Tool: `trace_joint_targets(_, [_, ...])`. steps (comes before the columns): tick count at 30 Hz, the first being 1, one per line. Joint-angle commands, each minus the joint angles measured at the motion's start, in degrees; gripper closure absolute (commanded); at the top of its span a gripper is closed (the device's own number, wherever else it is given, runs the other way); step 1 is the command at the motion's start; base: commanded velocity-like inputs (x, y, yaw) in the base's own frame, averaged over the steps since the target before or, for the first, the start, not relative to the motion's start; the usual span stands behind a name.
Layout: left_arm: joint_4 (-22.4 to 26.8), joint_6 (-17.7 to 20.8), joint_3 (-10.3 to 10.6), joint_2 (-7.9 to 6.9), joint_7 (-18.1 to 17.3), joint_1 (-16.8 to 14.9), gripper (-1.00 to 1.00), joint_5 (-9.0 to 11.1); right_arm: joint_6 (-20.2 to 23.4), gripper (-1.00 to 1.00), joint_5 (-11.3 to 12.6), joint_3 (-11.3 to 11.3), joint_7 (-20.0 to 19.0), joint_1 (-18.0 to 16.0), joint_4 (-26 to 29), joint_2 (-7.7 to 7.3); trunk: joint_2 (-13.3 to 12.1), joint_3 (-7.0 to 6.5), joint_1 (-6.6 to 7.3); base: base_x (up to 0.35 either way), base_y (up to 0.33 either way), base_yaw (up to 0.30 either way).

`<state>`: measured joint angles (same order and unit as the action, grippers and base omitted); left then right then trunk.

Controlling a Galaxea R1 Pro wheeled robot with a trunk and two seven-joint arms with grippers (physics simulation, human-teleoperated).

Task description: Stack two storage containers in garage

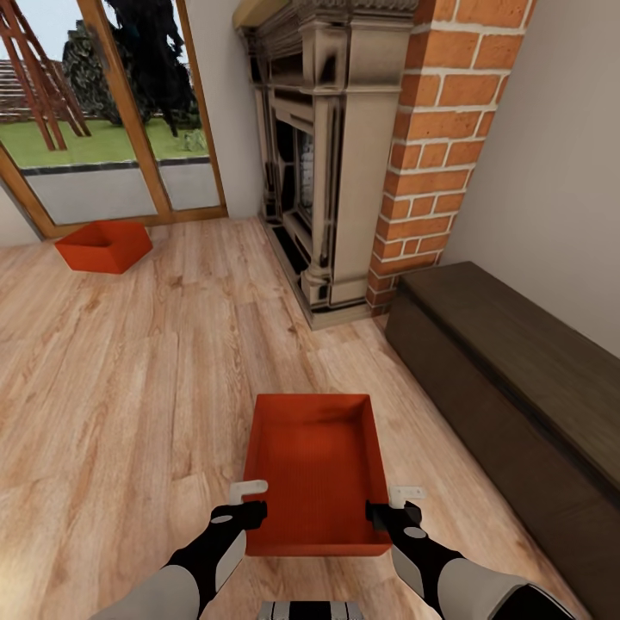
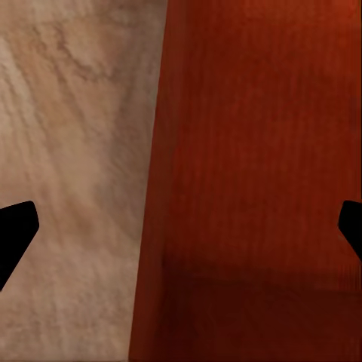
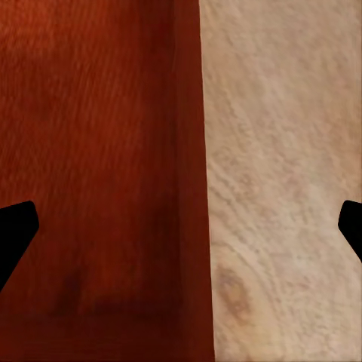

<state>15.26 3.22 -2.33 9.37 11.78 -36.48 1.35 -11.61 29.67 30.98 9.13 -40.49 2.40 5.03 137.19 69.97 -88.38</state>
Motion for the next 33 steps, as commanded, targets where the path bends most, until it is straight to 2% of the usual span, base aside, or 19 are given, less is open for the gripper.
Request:
trace_joint_targets(1, [0.12, 0.3, -0.22, 0.04, 0.08, 0.0, -1.0, 0.14, -0.14, -1.0, 0.48, 0.49, 0.18, -0.03, -0.03, 0.02, 0.43, 0.22, -0.21, 0.0, 0.0, 0.0])
trace_joint_targets(3, [0.16, 0.3, -0.22, 0.04, 0.08, 0.0, -1.0, 0.14, -0.14, -1.0, 0.48, 0.49, 0.18, -0.03, -0.03, 0.01, 1.23, 0.58, -0.65, 0.0, 0.0, 0.0])
trace_joint_targets(21, [0.34, 0.3, -0.06, -0.16, 0.11, 0.0, -1.0, -0.01, -0.17, -1.0, 0.52, 0.49, 0.18, -0.03, -0.03, 0.06, 1.23, 0.58, -0.65, 0.0, 0.0, 0.0])
trace_joint_targets(33, [3.81, 1.23, 0.72, -0.55, 0.25, 0.0, -1.0, -0.85, -0.17, -1.0, 0.48, 0.5, 0.18, -0.03, -0.03, 0.07, 1.23, 0.58, -0.65, 0.0, 0.0, 0.0])
